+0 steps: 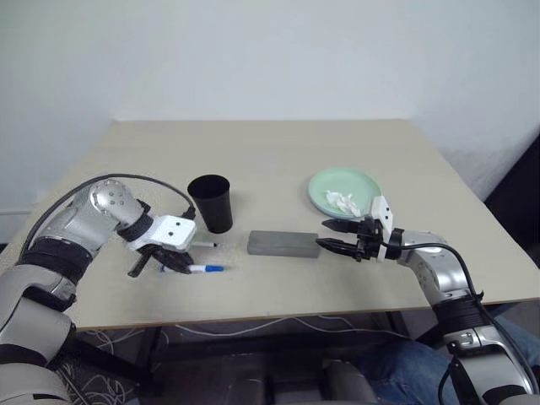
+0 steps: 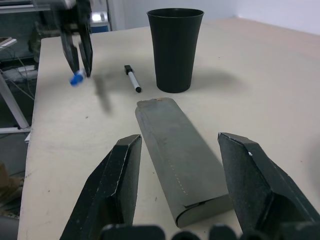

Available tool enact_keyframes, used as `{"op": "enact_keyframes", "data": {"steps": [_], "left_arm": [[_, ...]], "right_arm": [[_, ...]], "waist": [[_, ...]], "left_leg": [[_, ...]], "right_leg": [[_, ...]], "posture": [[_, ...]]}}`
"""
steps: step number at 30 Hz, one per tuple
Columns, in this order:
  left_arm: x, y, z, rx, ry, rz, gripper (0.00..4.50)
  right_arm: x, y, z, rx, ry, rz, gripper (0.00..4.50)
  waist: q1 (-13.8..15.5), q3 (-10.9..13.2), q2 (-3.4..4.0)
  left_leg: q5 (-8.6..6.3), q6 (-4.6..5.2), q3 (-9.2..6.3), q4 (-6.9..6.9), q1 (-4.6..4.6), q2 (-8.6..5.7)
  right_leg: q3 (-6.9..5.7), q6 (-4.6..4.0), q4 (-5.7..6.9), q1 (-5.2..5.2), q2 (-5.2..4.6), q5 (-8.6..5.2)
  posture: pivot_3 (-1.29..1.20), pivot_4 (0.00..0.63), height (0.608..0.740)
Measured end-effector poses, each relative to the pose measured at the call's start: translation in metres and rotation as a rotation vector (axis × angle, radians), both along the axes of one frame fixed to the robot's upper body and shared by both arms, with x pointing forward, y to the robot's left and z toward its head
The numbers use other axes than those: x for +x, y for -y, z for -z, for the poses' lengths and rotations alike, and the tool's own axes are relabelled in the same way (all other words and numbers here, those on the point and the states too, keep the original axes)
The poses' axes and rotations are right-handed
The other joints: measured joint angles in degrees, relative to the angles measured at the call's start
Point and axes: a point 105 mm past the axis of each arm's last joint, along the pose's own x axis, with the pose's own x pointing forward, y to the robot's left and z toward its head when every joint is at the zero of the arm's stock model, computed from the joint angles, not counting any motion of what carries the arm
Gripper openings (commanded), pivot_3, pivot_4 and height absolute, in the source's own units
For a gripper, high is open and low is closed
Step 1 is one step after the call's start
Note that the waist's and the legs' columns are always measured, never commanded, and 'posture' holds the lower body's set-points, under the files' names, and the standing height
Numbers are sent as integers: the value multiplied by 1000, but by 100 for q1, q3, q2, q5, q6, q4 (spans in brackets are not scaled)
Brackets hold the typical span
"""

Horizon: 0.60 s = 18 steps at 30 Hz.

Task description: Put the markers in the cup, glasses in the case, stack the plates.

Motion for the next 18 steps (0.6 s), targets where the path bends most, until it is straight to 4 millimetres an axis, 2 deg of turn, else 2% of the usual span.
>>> {"op": "enact_keyframes", "data": {"steps": [3,6,11,15,18], "left_arm": [[3,20,-19,-150,-1,-36,65],[15,37,-43,-342,39,-107,65],[39,53,-78,-642,181,-276,65],[58,56,-102,-850,326,-423,65],[73,46,-109,-939,455,-563,65]], "right_arm": [[0,0,0,0,0,-1,2636],[0,1,0,-2,-1,-1,2636],[-1,2,0,-8,-4,-5,2636],[-1,2,0,-9,-8,-9,2636],[-1,2,-1,-11,-6,-17,2636]], "waist": [[2,0,0],[0,0,0],[-1,0,0],[0,0,0],[-2,0,0]], "left_leg": [[1,0,3,1,0,1],[2,0,3,2,7,-1],[2,0,0,2,11,-1],[3,0,0,3,15,-2],[5,-4,1,3,21,-7]], "right_leg": [[-3,0,4,1,3,0],[-2,0,7,8,3,0],[-2,1,7,10,6,1],[-2,3,8,16,7,2],[-2,2,8,23,8,3]], "posture": [[0,0,721],[0,0,721],[0,0,721],[0,0,721],[0,0,721]]}}
